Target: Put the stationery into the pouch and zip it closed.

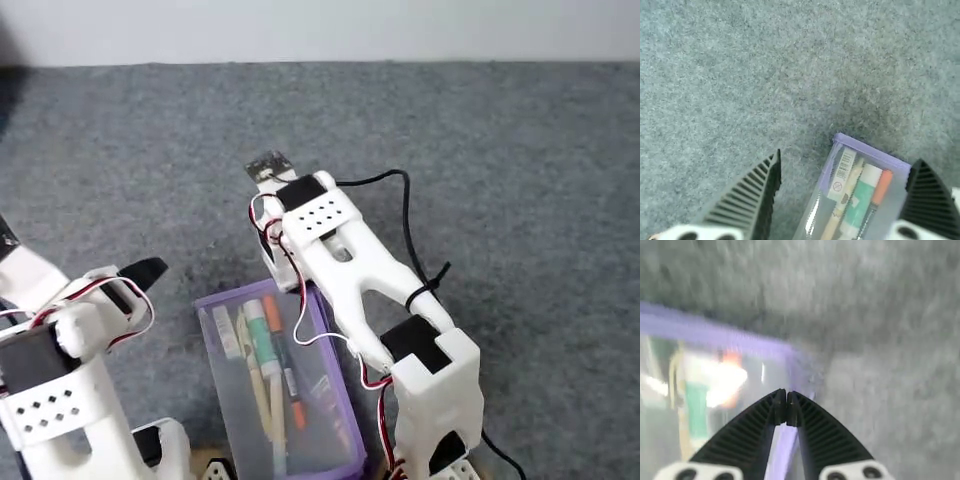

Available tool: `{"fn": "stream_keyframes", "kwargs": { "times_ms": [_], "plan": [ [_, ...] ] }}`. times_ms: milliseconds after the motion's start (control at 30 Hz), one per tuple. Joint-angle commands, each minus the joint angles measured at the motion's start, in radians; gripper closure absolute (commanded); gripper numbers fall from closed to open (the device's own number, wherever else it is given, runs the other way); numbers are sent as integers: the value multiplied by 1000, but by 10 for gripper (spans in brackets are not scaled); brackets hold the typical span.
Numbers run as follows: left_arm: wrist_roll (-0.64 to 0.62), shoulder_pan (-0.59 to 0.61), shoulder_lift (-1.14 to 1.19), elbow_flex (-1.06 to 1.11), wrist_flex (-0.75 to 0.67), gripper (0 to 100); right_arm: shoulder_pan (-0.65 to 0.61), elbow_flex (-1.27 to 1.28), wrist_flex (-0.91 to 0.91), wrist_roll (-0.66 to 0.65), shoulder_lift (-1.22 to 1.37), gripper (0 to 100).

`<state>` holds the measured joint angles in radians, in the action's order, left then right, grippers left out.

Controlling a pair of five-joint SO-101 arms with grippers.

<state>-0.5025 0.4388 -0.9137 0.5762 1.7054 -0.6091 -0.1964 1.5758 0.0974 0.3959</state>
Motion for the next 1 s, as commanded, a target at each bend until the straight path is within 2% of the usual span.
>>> {"fn": "stream_keyframes", "kwargs": {
  "times_ms": [0,67,167,500,633,767,967],
  "plan": [
    [12,5,-15,-51,-17,622,-7,-81,162,29,-56,990],
    [12,5,-15,-51,-15,622,-12,-86,223,49,-61,990],
    [12,5,-15,-51,-14,622,-21,-14,222,52,-102,991],
    [9,5,-15,-51,-11,622,-162,390,200,66,-404,991],
    [8,3,-15,-51,-15,622,-160,497,85,91,-415,991],
    [8,3,-15,-51,-14,622,-160,571,-116,91,-348,991],
    [8,5,-15,-53,11,622,-157,486,-326,63,-196,991]
  ]
}}
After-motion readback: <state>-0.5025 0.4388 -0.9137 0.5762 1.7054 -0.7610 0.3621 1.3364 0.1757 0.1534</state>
